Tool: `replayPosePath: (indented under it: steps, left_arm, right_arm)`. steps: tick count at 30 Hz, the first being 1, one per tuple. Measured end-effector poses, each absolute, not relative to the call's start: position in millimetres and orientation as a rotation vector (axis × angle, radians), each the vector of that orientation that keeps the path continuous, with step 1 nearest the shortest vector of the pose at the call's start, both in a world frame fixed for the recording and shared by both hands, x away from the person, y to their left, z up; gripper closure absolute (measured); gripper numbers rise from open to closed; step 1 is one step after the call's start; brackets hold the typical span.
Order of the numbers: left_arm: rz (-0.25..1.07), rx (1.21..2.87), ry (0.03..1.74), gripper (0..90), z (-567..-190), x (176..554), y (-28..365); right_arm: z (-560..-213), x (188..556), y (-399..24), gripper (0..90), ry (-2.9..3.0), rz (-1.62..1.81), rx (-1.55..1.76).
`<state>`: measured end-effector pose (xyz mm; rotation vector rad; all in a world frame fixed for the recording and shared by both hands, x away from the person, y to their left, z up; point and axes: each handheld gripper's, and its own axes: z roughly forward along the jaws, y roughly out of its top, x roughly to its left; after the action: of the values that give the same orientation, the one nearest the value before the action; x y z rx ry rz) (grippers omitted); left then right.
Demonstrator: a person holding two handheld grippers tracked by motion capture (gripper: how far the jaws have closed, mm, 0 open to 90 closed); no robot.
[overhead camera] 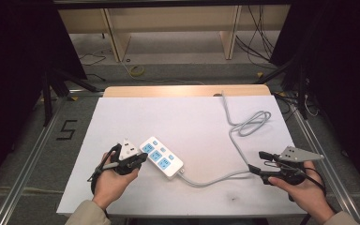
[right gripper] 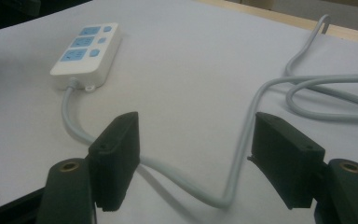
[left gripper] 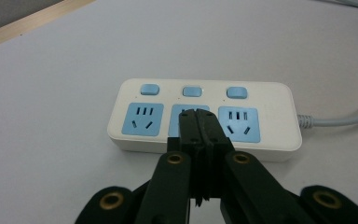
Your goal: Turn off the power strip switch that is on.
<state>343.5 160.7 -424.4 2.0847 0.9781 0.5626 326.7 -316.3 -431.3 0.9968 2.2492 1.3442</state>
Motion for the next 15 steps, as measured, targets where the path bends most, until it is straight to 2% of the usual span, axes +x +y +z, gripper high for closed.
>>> replayPosePath:
  steps: [15]
  left_arm:
    - [0.547,2.110,1.009,89.8,-424,354,159]
  right_arm:
    - [-431,327,-316,32.7,2.252,1.344,0.996]
